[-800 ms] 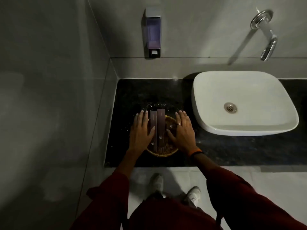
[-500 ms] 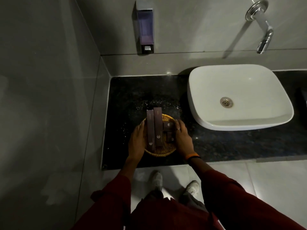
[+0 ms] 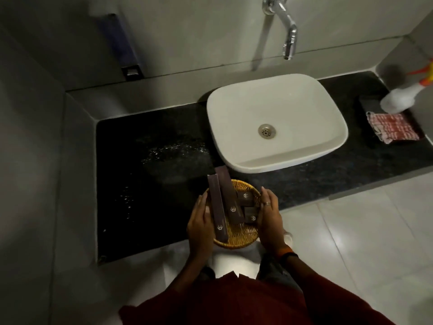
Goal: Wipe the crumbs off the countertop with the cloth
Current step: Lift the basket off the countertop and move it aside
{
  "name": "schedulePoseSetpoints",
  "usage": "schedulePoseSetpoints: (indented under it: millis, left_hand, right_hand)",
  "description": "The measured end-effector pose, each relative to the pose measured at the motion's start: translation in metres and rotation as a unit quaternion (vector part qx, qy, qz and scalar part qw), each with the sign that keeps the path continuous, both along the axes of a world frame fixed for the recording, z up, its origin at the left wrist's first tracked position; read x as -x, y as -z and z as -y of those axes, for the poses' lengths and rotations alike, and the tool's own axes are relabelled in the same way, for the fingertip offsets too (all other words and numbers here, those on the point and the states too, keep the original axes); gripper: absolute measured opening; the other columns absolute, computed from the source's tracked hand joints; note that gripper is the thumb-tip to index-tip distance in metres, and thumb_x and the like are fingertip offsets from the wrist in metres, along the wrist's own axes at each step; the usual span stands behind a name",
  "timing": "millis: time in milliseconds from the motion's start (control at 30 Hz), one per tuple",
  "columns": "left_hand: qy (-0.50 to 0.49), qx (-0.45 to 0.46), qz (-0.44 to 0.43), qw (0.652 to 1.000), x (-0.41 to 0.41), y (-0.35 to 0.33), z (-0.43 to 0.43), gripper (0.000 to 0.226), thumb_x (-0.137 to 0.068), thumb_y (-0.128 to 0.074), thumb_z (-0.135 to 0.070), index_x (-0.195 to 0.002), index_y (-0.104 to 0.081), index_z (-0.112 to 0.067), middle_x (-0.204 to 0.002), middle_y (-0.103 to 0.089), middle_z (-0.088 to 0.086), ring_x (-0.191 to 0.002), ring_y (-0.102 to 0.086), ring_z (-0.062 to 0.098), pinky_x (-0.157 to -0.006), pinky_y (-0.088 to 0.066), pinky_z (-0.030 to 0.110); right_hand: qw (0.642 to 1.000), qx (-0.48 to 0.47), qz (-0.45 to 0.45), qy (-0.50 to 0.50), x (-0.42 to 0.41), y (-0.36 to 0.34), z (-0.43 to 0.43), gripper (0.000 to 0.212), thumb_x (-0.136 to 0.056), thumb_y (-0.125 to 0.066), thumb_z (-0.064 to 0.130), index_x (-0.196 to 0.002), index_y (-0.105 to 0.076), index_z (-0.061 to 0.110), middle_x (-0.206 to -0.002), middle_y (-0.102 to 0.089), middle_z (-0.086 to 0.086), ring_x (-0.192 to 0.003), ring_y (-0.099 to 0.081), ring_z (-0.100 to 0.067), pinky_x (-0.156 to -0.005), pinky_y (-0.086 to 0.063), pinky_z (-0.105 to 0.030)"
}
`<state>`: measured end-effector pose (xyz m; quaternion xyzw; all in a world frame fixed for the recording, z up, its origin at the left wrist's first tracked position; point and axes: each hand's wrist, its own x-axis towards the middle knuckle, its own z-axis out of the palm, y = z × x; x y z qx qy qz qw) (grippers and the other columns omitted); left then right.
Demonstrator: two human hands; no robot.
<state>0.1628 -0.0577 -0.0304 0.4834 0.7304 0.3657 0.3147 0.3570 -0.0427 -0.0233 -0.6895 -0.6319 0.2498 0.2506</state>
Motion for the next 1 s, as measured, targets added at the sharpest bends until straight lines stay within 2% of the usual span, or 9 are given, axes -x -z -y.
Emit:
schedulePoseSetpoints:
  millis: [100, 200, 333, 400, 500, 533, 633, 700, 1000]
  left_hand:
    - [0.022, 0.021, 0.025, 0.999, -0.052, 0.003, 0.001, 0.041, -0.103, -0.044, -0.017, -0.143, -0.046, -0.027, -0.146, -0.053, 0.001, -0.133, -0.050, 0.017, -0.111, -0.043, 0.041]
    - [0.025, 0.058, 0.017, 0.998, -0.112, 0.009, 0.003, 0.046, -0.101, -0.049, -0.020, -0.145, -0.041, -0.030, -0.143, -0.055, -0.001, -0.128, -0.054, 0.017, -0.105, -0.047, 0.036]
    - [-0.018, 0.110, 0.047, 0.993, -0.197, 0.011, 0.001, 0.052, -0.099, -0.052, -0.024, -0.147, -0.035, -0.035, -0.145, -0.052, -0.005, -0.127, -0.050, 0.009, -0.099, -0.042, 0.026]
    - [-0.047, 0.128, 0.023, 0.990, -0.237, 0.006, -0.003, 0.049, -0.099, -0.051, -0.025, -0.145, -0.038, -0.035, -0.140, -0.057, -0.003, -0.124, -0.056, 0.014, -0.098, -0.045, 0.029]
    - [-0.086, 0.138, 0.006, 0.987, -0.292, -0.004, -0.012, 0.045, -0.101, -0.049, -0.025, -0.145, -0.043, -0.028, -0.137, -0.061, 0.003, -0.123, -0.058, 0.024, -0.102, -0.047, 0.036]
    - [-0.090, 0.137, 0.008, 0.987, -0.310, -0.007, -0.016, 0.044, -0.101, -0.049, -0.024, -0.145, -0.044, -0.026, -0.137, -0.061, 0.004, -0.124, -0.058, 0.024, -0.104, -0.048, 0.038]
    - [-0.085, 0.131, 0.009, 0.988, -0.352, -0.016, -0.029, 0.043, -0.101, -0.049, -0.023, -0.145, -0.044, -0.023, -0.135, -0.062, 0.006, -0.122, -0.059, 0.025, -0.104, -0.049, 0.040]
    - [-0.083, 0.133, 0.004, 0.988, -0.371, -0.017, -0.039, 0.044, -0.101, -0.049, -0.022, -0.145, -0.044, -0.023, -0.131, -0.064, 0.006, -0.117, -0.061, 0.023, -0.098, -0.048, 0.032]
    - [-0.013, 0.099, 0.015, 0.995, -0.439, -0.012, -0.104, 0.048, -0.097, -0.056, -0.013, -0.144, -0.045, -0.014, -0.132, -0.063, 0.009, -0.118, -0.061, 0.021, -0.094, -0.048, 0.025]
  right_hand:
    - [0.999, -0.001, -0.019, 0.030, -0.059, 0.002, 0.001, 0.058, -0.097, -0.057, 0.013, -0.149, -0.033, 0.013, -0.149, -0.037, -0.011, -0.115, -0.045, -0.001, -0.097, -0.053, -0.030]
    - [0.999, 0.001, -0.036, 0.028, -0.126, 0.005, -0.006, 0.062, -0.093, -0.067, 0.012, -0.147, -0.036, 0.010, -0.148, -0.038, -0.010, -0.119, -0.039, 0.006, -0.099, -0.051, -0.028]
    - [0.999, 0.019, -0.029, -0.013, -0.216, 0.010, -0.021, 0.065, -0.091, -0.070, 0.016, -0.147, -0.038, 0.008, -0.148, -0.037, -0.013, -0.121, -0.053, -0.016, -0.094, -0.057, -0.035]
    - [0.998, 0.024, -0.036, -0.034, -0.253, 0.009, -0.031, 0.062, -0.094, -0.066, 0.023, -0.147, -0.037, 0.011, -0.150, -0.034, -0.010, -0.123, -0.053, -0.018, -0.097, -0.057, -0.037]
    - [0.998, 0.019, -0.043, -0.048, -0.300, 0.001, -0.045, 0.067, -0.092, -0.043, 0.050, -0.147, -0.038, 0.013, -0.150, -0.034, -0.008, -0.119, -0.055, -0.017, -0.096, -0.056, -0.035]
    - [0.998, 0.012, -0.043, -0.050, -0.315, 0.001, -0.050, 0.069, -0.091, -0.039, 0.051, -0.146, -0.039, 0.011, -0.149, -0.035, -0.010, -0.118, -0.055, -0.018, -0.094, -0.056, -0.033]
    - [0.997, 0.009, -0.046, -0.061, -0.357, -0.001, -0.065, 0.056, -0.095, -0.057, 0.025, -0.145, -0.040, 0.007, -0.145, -0.038, -0.016, -0.118, -0.056, -0.023, -0.094, -0.057, -0.036]
    - [0.997, 0.004, -0.039, -0.062, -0.380, 0.006, -0.074, 0.056, -0.093, -0.062, 0.008, -0.145, -0.041, 0.007, -0.144, -0.039, -0.016, -0.118, -0.057, -0.026, -0.093, -0.058, -0.037]
    - [0.999, -0.001, -0.046, -0.011, -0.454, 0.025, -0.137, 0.046, -0.101, -0.045, 0.003, -0.145, -0.040, 0.011, -0.146, -0.037, -0.012, -0.120, -0.051, -0.012, -0.098, -0.052, -0.027]
